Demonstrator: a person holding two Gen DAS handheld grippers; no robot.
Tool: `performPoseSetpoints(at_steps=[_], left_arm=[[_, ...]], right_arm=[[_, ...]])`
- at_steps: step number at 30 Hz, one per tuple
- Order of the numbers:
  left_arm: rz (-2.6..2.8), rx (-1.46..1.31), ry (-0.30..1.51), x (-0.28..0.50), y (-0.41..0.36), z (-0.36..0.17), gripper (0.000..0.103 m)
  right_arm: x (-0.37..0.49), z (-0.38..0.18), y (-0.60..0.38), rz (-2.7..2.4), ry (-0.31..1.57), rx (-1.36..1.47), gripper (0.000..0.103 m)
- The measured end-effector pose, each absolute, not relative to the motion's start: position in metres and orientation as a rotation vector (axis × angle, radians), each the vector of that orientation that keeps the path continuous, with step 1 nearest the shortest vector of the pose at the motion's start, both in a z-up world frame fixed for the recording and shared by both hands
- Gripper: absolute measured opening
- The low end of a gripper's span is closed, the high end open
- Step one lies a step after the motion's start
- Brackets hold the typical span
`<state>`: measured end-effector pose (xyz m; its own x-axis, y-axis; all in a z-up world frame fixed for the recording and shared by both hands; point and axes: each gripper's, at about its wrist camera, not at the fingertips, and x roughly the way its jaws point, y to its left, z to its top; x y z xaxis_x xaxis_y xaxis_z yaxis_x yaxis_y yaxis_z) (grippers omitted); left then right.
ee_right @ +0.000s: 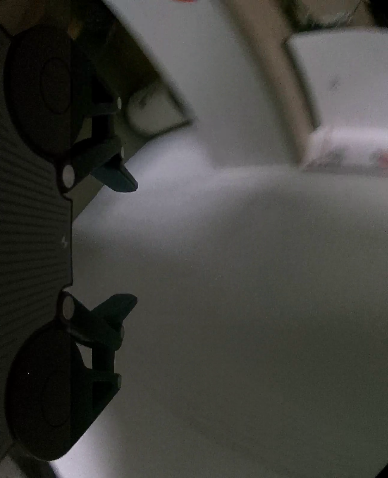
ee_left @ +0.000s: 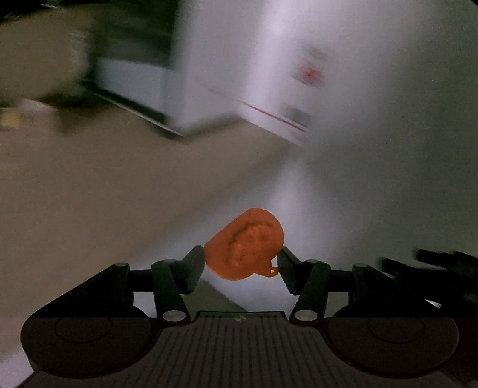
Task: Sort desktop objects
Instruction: 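Carry the orange figurine with the left tool back over the desk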
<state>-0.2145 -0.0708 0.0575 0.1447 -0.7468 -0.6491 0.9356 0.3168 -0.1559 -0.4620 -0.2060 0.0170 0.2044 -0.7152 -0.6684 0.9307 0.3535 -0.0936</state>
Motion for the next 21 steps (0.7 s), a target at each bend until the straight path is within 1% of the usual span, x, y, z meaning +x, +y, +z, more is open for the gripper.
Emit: performPoseSetpoints(at_steps=[2, 7, 8, 10, 15, 18, 20, 21], left_arm=[[-1.113, 0.292, 0.702, -0.178, -0.053, 0.069, 0.059], [-0.848, 0.307, 0.639, -0.092, -0.024, 0.077, 0.059], [-0.804, 0.317, 0.646, -0.074, -0.021, 0.075, 0.059], [-0.722, 0.325, 0.66, -0.046, -0.007, 0.07, 0.059], [-0.585, 0.281, 0.716, -0.005, 0.045, 0.059, 0.06], [-0.522, 0.225, 0.744, 0.015, 0.072, 0.049, 0.07], [-0.463, 0.19, 0.771, 0.023, 0.09, 0.045, 0.073], [-0.442, 0.17, 0.786, 0.027, 0.097, 0.044, 0.077]], right_arm=[[-0.436, 0.037, -0.21, -1.12, 0.664, 0.316, 0.078], [-0.364, 0.075, -0.213, -0.93, 0.577, 0.256, 0.078], [-0.346, 0.071, -0.221, -0.878, 0.565, 0.251, 0.078], [-0.325, 0.089, -0.209, -0.794, 0.553, 0.208, 0.078], [-0.243, 0.099, -0.179, -0.603, 0.548, 0.079, 0.08], [-0.198, 0.111, -0.163, -0.52, 0.56, 0.021, 0.082], [-0.171, 0.119, -0.148, -0.467, 0.547, -0.024, 0.083], [-0.157, 0.122, -0.142, -0.436, 0.543, -0.044, 0.083]])
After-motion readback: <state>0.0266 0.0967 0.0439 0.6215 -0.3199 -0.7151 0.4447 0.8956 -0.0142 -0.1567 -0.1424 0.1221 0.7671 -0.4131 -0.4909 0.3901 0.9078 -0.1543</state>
